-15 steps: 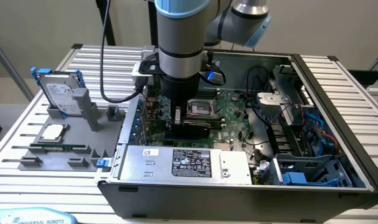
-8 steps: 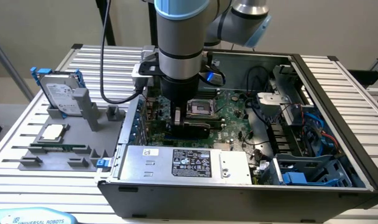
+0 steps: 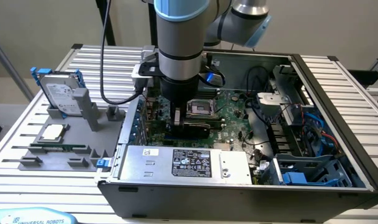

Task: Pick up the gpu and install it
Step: 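Insert the gpu into the slot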

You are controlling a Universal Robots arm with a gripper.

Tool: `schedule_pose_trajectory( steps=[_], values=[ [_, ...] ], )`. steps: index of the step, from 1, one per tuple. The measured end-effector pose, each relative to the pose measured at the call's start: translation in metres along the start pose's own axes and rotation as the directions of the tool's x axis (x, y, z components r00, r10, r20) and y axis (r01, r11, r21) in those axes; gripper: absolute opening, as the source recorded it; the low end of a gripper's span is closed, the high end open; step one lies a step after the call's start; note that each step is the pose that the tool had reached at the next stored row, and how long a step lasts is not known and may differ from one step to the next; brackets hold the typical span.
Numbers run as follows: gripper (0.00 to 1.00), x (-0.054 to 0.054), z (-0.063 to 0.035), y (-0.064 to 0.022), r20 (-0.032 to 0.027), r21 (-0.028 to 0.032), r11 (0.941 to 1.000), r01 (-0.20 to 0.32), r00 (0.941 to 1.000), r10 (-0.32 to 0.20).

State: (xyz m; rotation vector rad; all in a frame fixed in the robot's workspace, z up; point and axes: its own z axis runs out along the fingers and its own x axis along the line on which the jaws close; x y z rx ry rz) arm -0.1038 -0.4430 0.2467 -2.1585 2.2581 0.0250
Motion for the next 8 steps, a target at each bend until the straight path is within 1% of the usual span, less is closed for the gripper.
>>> schedule_pose_trajectory(
  steps=[1,2,4,8],
  values=[
    [0.33,0.0,-0.0008,-0.0001,-0.0002,-0.0001,1.0,0.0,1.0,0.0],
    [0.41,0.0,-0.0024,-0.0001,0.0,0.0,1.0,0.0,1.0,0.0],
    [0.41,0.0,-0.0092,-0.0001,-0.0001,-0.0001,1.0,0.0,1.0,0.0],
    [0.41,-0.001,-0.0277,-0.0002,-0.0003,-0.0002,1.0,0.0,1.0,0.0]
  ],
)
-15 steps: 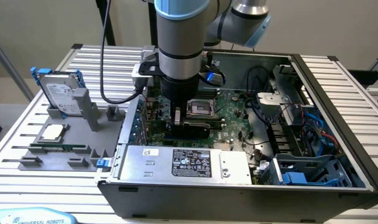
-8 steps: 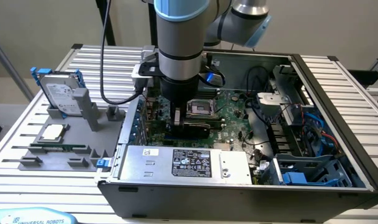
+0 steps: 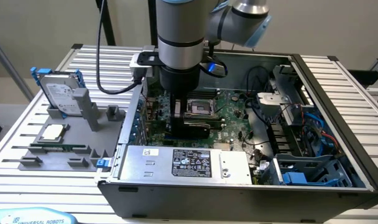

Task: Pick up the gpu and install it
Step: 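Insert the gpu into the slot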

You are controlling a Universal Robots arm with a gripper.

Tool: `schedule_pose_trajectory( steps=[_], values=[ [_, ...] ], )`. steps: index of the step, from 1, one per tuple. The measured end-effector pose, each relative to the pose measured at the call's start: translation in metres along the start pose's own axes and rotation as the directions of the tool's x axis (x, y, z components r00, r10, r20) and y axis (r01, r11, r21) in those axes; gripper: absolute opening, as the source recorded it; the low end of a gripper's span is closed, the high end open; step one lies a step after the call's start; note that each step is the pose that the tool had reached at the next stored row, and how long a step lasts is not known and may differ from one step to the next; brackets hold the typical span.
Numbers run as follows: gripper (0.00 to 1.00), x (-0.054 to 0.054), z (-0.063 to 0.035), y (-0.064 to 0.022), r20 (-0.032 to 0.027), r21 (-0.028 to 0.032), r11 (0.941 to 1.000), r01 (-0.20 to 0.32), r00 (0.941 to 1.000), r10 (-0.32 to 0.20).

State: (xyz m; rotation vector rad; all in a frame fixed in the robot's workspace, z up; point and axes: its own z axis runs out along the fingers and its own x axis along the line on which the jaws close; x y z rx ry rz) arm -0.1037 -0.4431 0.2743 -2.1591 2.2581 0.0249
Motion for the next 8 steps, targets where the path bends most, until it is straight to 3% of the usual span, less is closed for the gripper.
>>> schedule_pose_trajectory(
  steps=[5,7,8],
  values=[
    [0.39,-0.001,-0.0224,-0.0002,0.0002,0.0001,1.0,0.0,1.0,0.0],
    [0.25,-0.001,-0.0286,-0.0003,0.0004,0.0001,1.0,0.0,1.0,0.0],
    [0.25,-0.001,-0.0295,-0.0003,0.0008,0.0002,1.0,0.0,1.0,0.0]
  ],
)
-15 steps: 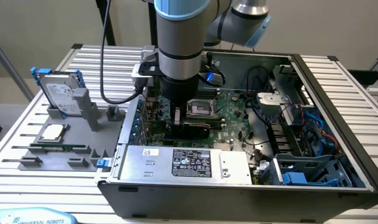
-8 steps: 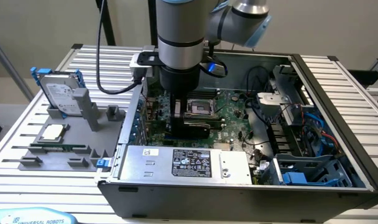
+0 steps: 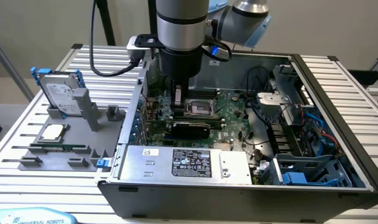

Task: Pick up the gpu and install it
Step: 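Insert the gpu into the slot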

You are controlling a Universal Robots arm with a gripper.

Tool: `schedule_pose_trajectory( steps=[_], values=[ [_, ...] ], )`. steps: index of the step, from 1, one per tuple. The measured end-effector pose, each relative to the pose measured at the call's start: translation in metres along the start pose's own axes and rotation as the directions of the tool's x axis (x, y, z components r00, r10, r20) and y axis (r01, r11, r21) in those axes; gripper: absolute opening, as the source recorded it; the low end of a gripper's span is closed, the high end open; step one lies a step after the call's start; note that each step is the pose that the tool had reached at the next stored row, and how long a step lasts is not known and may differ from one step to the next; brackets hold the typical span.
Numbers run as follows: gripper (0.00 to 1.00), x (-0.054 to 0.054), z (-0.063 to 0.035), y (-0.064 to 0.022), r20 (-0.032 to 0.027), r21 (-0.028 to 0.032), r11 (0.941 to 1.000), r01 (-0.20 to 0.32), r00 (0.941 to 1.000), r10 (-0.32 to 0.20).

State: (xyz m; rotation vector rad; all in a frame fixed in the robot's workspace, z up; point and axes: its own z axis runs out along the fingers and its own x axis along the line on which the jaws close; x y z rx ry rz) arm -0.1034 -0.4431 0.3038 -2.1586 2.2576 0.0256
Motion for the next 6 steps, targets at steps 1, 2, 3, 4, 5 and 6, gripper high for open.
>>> schedule_pose_trajectory(
  steps=[1,2,3,4,5,6],
  values=[
    [0.2,0.0,0.0,0.0,0.0005,-0.0001,1.0,0.0,1.0,0.0],
    [0.14,0.0,0.0,0.0,0.0005,-0.0001,1.0,0.0,1.0,0.0],
    [0.14,0.0,0.0,0.0,0.0006,0.0,1.0,0.0,1.0,0.0],
    [0.11,0.0,0.0,0.0,0.0005,-0.0001,1.0,0.0,1.0,0.0],
    [0.11,0.0,-0.0001,0.0,0.0004,-0.0002,1.0,0.0,1.0,0.0],
    [0.11,0.0,-0.0002,0.0,0.0004,-0.0001,1.0,0.0,1.0,0.0]
  ],
)
